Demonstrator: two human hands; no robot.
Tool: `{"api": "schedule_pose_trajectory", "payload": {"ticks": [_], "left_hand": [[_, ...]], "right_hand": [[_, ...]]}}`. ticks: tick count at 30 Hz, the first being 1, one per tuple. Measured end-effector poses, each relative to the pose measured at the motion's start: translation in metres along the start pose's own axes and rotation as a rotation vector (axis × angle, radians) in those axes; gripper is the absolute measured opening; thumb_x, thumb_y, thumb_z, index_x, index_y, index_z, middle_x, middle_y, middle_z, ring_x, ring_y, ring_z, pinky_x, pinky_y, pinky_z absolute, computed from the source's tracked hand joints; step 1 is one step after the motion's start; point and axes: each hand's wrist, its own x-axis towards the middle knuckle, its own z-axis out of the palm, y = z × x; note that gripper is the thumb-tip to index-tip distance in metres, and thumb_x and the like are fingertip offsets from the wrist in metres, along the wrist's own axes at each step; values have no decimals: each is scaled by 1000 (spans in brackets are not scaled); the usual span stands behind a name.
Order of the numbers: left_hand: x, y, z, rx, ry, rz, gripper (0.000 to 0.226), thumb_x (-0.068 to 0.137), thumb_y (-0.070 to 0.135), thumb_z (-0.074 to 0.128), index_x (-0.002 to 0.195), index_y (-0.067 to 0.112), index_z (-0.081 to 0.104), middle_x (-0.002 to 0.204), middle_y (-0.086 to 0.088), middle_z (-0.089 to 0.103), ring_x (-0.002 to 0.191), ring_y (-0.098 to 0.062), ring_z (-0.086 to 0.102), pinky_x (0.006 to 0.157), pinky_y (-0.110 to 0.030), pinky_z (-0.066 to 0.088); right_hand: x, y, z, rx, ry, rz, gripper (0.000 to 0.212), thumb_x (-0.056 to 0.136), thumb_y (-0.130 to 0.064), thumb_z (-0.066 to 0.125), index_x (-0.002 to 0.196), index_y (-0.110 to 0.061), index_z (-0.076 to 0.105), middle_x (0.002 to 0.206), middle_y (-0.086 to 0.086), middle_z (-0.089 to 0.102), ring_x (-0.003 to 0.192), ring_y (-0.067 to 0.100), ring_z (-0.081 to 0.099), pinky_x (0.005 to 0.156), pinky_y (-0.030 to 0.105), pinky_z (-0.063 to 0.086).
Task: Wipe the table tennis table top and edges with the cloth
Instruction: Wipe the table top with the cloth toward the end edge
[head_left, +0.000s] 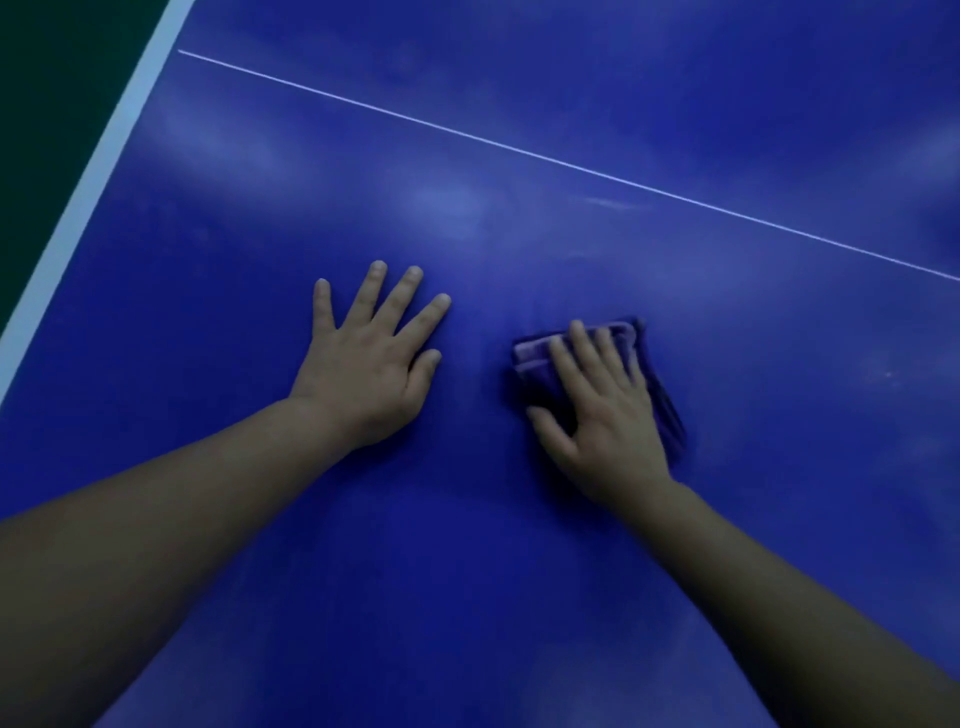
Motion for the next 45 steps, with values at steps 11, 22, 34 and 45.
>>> {"api": "schedule_pose_trajectory", "payload": {"ticks": [11,22,34,45], "left_hand": [[-3,-7,4,-51,95,-45,74,93,52,18,157,13,19,166,-4,8,153,-22,0,121,-53,2],[29,11,-3,-39,30,-108,71,95,53,11,158,22,2,166,4,-10,151,-22,-18,116,-63,-10],[74,40,-6,-71,42,-191,70,99,53,14,158,19,1,166,3,-12,150,-27,-18,114,-69,-8],[74,42,-4,-5,56,-173,73,98,58,14,158,18,-2,165,3,-14,150,-28,-20,114,-68,-6]], "right_hand": [[84,-87,11,-15,34,-60,58,96,-51,36,150,-30,43,161,1,33,150,30,23,120,58,13],[123,44,-23,62,39,536,66,99,-51,35,159,-29,15,168,8,5,153,33,0,121,58,-1],[72,43,-14,55,57,-72,60,87,-36,42,142,-15,54,152,8,46,145,32,36,120,52,22],[203,15,-18,-8,63,169,56,99,-44,31,153,-30,35,164,-4,24,152,27,15,120,58,8]]}}
